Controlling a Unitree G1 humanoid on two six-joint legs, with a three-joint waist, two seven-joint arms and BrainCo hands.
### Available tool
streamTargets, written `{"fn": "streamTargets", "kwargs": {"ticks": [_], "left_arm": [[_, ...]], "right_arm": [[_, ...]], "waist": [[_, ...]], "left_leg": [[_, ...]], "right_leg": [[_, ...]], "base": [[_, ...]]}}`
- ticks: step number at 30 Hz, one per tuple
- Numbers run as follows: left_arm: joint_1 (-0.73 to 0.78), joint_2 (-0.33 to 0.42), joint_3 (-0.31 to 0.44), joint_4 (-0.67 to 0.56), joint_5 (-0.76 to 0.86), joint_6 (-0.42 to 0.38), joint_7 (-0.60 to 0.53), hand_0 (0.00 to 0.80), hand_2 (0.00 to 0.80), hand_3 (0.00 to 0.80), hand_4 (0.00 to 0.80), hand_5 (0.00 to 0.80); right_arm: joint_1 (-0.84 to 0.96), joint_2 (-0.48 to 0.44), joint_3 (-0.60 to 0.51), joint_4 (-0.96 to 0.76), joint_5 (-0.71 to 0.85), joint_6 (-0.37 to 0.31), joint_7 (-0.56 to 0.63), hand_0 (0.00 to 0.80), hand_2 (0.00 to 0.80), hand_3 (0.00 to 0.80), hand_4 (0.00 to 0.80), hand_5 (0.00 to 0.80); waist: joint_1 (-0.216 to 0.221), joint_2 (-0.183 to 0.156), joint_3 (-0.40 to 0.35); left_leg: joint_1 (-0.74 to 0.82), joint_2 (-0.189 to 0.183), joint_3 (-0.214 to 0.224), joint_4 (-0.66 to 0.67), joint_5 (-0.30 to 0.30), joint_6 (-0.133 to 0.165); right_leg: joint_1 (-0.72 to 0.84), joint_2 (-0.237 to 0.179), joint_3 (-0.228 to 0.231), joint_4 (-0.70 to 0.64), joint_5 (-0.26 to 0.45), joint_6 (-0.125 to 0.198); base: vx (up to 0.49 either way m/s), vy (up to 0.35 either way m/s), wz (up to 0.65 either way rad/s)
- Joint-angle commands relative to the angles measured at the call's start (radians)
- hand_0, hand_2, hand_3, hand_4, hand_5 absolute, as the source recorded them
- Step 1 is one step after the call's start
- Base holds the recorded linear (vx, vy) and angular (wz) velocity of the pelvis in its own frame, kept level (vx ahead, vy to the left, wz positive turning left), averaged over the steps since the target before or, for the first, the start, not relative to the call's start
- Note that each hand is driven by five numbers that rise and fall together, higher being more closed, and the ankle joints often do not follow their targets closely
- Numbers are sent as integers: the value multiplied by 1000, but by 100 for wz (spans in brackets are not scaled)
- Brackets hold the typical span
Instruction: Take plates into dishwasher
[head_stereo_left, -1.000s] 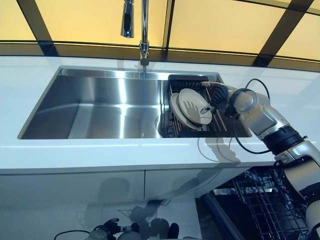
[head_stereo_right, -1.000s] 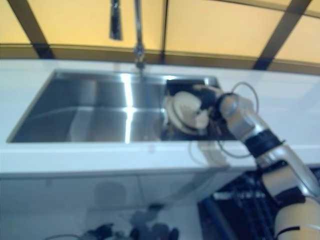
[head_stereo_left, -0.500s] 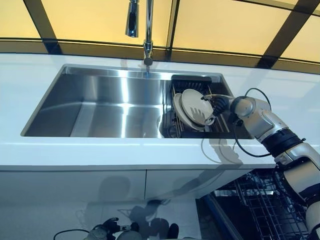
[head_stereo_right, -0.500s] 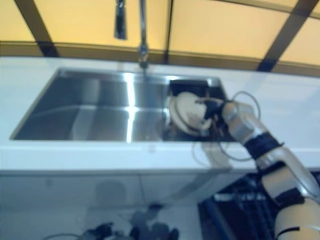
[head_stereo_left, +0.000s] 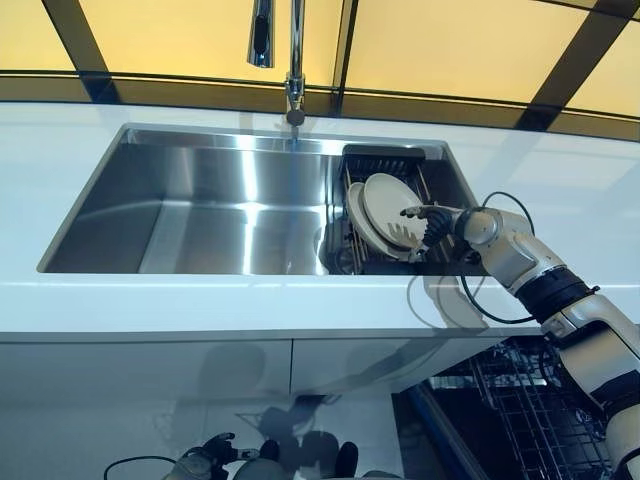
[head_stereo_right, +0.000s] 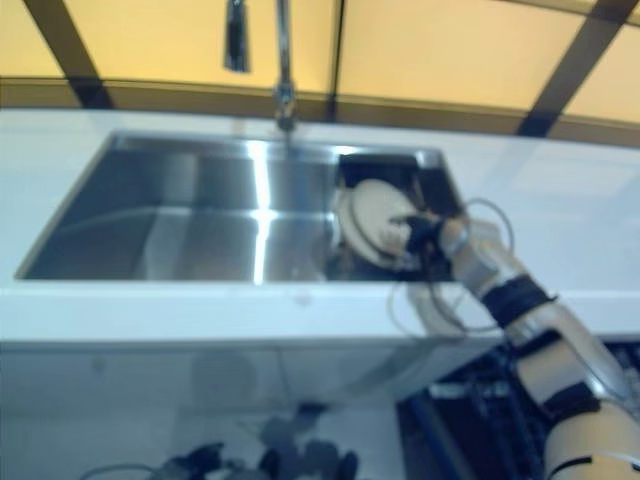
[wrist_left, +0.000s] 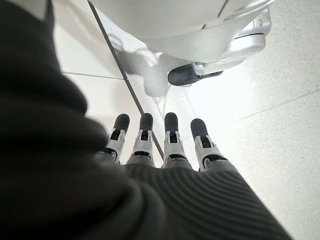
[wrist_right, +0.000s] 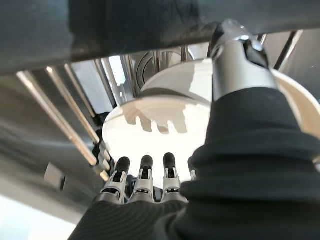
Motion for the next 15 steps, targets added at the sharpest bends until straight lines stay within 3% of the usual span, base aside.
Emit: {"fn": "streamTargets", "kwargs": {"ticks": [1,15], "left_arm": [[-35,15,7,24,67,2,-11,0,0,0,0,0],[-56,9,-19,27,72,-4,-12,0,0,0,0,0]], "right_arm": [[-44,4,23,24,-45,12,-23,0,0,0,0,0],[-81,74,27,110,-84,13,-148,0,0,0,0,0]], "waist": [[6,-29,4],[7,-8,26]], "left_leg": [[-40,-53,73,28,-11,53],[-71,-41,82,58,-9,45]], "right_leg": [[14,-9,32,45,-41,31],[-2,4,40,50,-44,15]], "base": [[-2,-56,1],[-7,-61,1]]}}
